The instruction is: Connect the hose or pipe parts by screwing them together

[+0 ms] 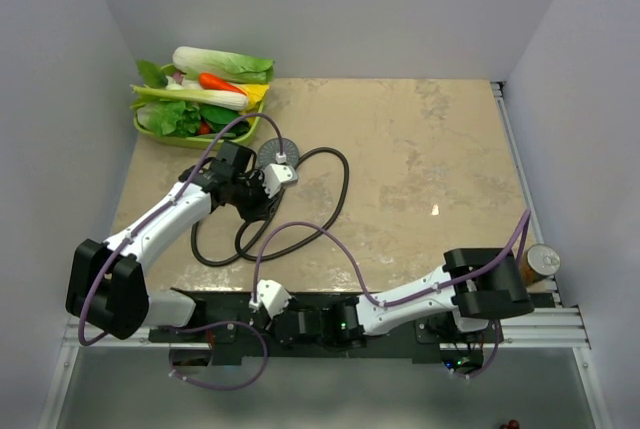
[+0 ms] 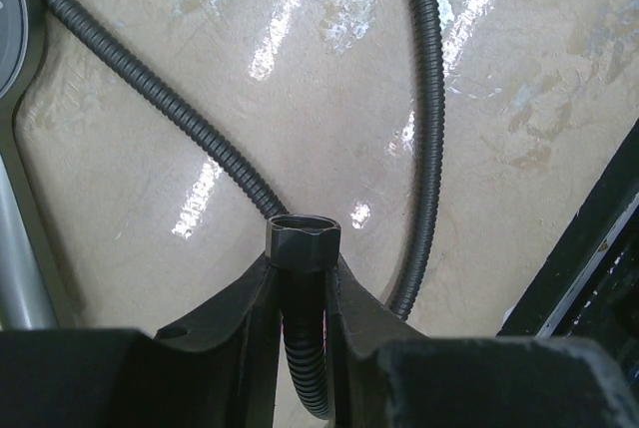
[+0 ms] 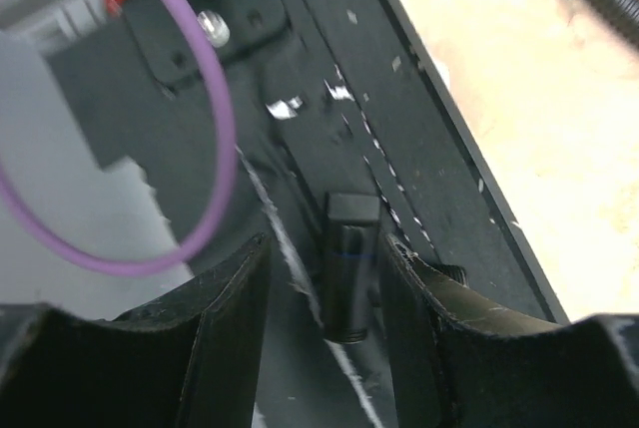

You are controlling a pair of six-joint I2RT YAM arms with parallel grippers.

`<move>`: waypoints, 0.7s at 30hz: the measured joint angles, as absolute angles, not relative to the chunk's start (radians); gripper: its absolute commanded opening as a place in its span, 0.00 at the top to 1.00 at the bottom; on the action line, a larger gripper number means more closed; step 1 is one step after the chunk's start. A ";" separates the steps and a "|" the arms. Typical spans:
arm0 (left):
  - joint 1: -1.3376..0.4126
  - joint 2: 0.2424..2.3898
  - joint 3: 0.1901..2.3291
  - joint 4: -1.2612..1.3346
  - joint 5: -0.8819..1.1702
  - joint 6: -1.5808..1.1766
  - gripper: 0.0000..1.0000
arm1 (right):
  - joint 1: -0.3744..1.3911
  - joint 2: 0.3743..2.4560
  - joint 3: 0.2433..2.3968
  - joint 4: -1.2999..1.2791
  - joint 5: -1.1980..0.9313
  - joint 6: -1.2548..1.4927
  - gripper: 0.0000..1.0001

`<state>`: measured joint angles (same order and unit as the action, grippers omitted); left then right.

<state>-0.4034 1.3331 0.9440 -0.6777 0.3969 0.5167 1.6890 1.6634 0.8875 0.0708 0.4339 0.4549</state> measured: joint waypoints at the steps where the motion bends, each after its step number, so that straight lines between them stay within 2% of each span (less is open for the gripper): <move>1: -0.403 1.333 0.944 -0.679 0.398 0.517 1.00 | 1.686 1.671 0.888 0.065 0.427 0.447 0.51; 9: -0.400 1.331 0.944 -0.683 0.416 0.517 1.00 | 1.630 1.713 0.888 0.061 0.373 0.404 0.54; 12: -0.400 1.331 0.944 -0.690 0.416 0.517 1.00 | 1.628 1.728 0.889 0.060 0.345 0.396 0.58; 15: -0.399 1.331 0.944 -0.697 0.416 0.517 1.00 | 1.629 1.738 0.890 0.063 0.325 0.384 0.67; 17: -0.398 1.331 0.944 -0.699 0.416 0.517 1.00 | 1.628 1.740 0.891 0.066 0.318 0.382 0.80; 18: -0.397 1.331 0.944 -0.699 0.416 0.517 1.00 | 1.628 1.740 0.891 0.067 0.318 0.381 0.95; 19: -0.395 1.331 0.944 -0.699 0.416 0.517 1.00 | 1.628 1.740 0.891 0.068 0.316 0.380 1.00; 21: -0.392 1.331 0.944 -0.699 0.417 0.517 1.00 | 1.626 1.736 0.892 0.068 0.320 0.373 1.00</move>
<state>-0.3923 1.3308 0.9440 -0.6991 0.4168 0.5171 1.6260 1.7363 0.8921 0.0685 0.3199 0.3725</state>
